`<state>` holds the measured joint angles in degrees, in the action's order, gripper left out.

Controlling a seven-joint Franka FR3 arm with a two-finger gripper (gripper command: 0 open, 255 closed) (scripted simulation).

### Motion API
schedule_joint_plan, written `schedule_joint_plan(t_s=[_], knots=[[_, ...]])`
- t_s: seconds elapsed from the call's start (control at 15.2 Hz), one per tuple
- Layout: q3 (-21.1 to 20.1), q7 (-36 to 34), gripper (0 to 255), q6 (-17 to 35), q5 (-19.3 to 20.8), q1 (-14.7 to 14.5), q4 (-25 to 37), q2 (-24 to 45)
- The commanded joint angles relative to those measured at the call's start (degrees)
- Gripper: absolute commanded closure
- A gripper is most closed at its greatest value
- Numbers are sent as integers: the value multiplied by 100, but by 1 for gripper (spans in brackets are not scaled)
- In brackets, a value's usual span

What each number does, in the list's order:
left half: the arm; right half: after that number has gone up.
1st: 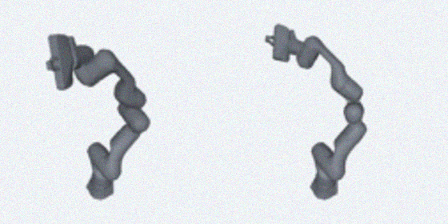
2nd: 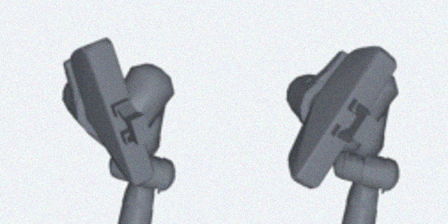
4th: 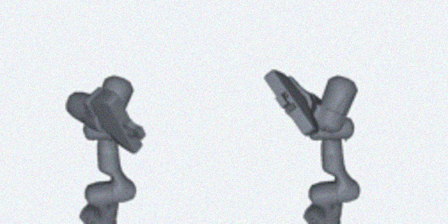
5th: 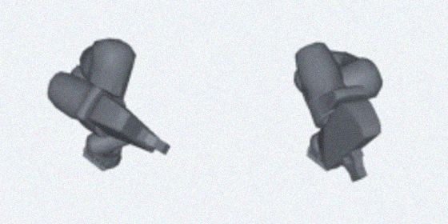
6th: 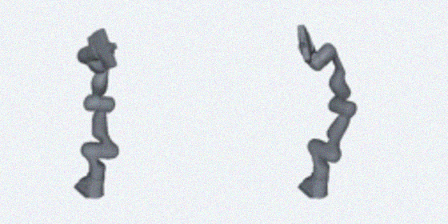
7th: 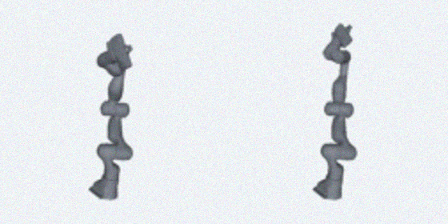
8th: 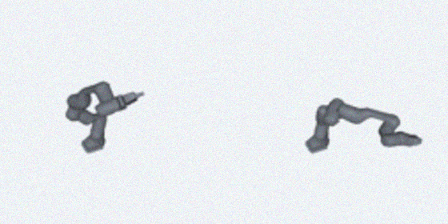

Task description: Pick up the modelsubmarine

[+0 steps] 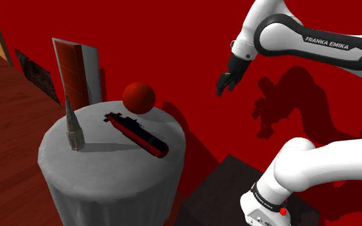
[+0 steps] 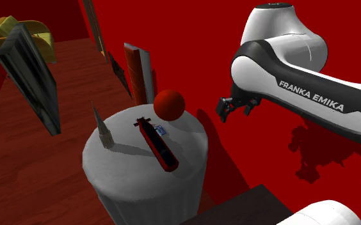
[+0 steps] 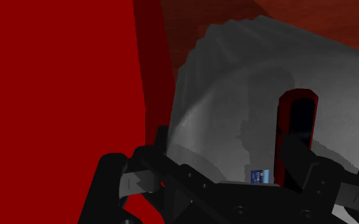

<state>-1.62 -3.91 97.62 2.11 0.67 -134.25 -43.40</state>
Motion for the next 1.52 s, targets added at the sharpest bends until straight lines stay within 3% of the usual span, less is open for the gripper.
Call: schedule_joint_plan(t_s=[0.0, 0.73, 1.45], knots=[[0, 0, 0, 0, 0, 0, 0, 0], [-610, -454, 0, 1259, -81, -230, 617, 2110], [-1103, -1008, 0, 1902, 327, -455, 2036, 4457]])
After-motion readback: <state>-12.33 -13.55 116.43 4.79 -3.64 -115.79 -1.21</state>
